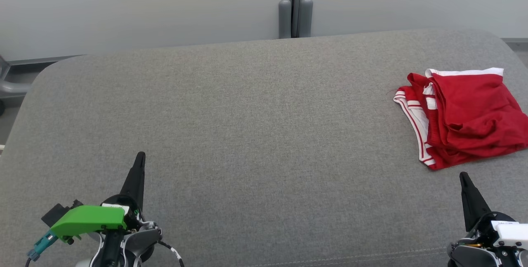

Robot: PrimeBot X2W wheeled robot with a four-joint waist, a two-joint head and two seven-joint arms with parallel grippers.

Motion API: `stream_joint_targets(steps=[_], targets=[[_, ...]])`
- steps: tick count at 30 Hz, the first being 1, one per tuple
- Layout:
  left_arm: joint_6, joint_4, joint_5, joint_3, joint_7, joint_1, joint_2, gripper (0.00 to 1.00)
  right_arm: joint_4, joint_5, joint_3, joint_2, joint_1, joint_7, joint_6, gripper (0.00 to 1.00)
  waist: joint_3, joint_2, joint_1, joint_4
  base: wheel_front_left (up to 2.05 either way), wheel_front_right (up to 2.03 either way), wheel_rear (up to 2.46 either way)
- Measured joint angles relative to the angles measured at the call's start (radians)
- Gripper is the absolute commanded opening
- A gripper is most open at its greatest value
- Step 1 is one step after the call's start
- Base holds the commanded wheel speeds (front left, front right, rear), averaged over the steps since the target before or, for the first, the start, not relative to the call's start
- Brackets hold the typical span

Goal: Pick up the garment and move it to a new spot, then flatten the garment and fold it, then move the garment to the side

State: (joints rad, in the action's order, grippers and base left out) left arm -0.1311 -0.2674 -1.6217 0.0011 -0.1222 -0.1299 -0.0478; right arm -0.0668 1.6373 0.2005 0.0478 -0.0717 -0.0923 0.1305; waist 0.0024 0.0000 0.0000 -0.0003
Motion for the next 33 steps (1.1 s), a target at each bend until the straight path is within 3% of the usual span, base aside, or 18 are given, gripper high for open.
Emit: stream_joint_targets(steps=[33], targets=[[0.000, 0.000, -0.001, 0.000, 0.000, 0.000, 0.000, 0.00, 0.000, 0.000, 0.000, 0.000, 0.000, 0.000, 0.000, 0.00, 0.000, 0.0000, 0.0000, 0.000, 0.00, 0.00, 0.00]])
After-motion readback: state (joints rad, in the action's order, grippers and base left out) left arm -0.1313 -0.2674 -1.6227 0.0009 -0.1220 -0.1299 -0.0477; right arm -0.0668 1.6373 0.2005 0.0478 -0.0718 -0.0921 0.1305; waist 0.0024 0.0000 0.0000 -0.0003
